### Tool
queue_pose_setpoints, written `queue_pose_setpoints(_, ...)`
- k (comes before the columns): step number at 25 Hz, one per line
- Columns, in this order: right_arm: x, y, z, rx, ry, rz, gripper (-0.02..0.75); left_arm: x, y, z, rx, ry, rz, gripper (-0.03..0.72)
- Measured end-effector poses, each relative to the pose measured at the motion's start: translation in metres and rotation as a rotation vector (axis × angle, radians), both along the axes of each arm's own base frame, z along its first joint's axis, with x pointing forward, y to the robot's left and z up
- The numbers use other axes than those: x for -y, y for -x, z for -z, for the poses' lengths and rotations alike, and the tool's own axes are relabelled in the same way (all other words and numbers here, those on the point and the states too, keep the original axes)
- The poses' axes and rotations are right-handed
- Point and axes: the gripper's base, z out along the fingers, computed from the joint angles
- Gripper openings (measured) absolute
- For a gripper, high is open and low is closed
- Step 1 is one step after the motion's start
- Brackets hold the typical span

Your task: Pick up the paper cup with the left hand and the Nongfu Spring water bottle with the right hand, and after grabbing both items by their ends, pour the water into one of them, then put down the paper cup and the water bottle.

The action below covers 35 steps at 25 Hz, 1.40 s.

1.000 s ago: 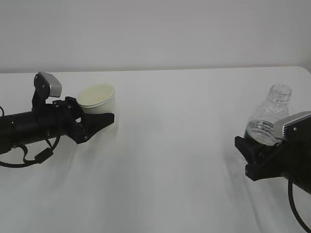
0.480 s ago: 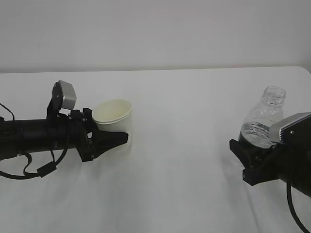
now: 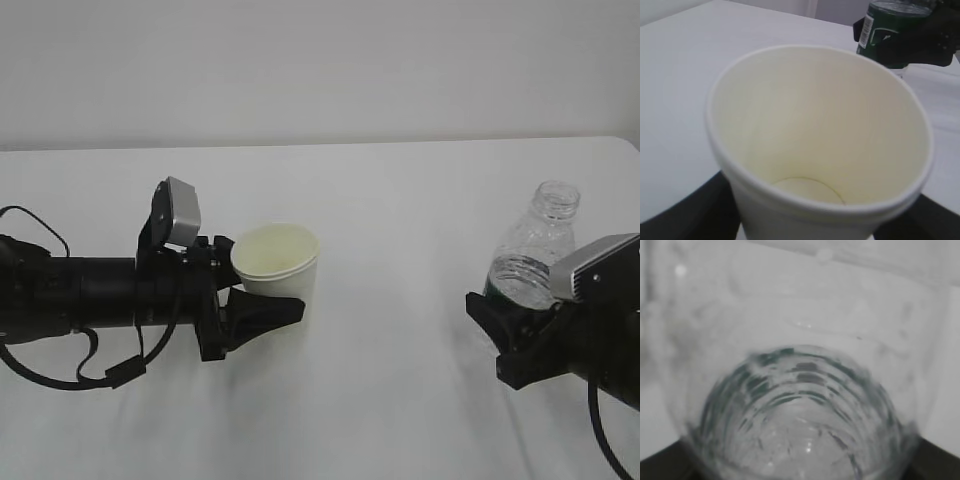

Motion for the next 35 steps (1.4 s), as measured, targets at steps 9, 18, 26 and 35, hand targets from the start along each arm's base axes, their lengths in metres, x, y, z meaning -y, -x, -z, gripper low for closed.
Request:
queue_pose_setpoints(9,-0.003,0.002,0.000,0.001,0.005,-0.044,0.484,0.027,0.015,-0.001,0.039,-0.003,0.086,0.511)
queue_pose_setpoints(18,-0.006,0.004,0.000,-0.001,0.005,-0.082,0.484,0.036,0.020,-0.001,0.046,0.004,0.101,0.505)
queue_pose_setpoints(26,-0.007,0.001,-0.001,0.002,-0.007,-0.083,0.484,0.036,0.020,-0.001,0.046,0.004,0.101,0.501)
queue_pose_setpoints(35,-0.013,-0.019,-0.009,0.054,0.007,-0.124,0.484,0.036,0.020,-0.001,0.046,0.004,0.101,0.498)
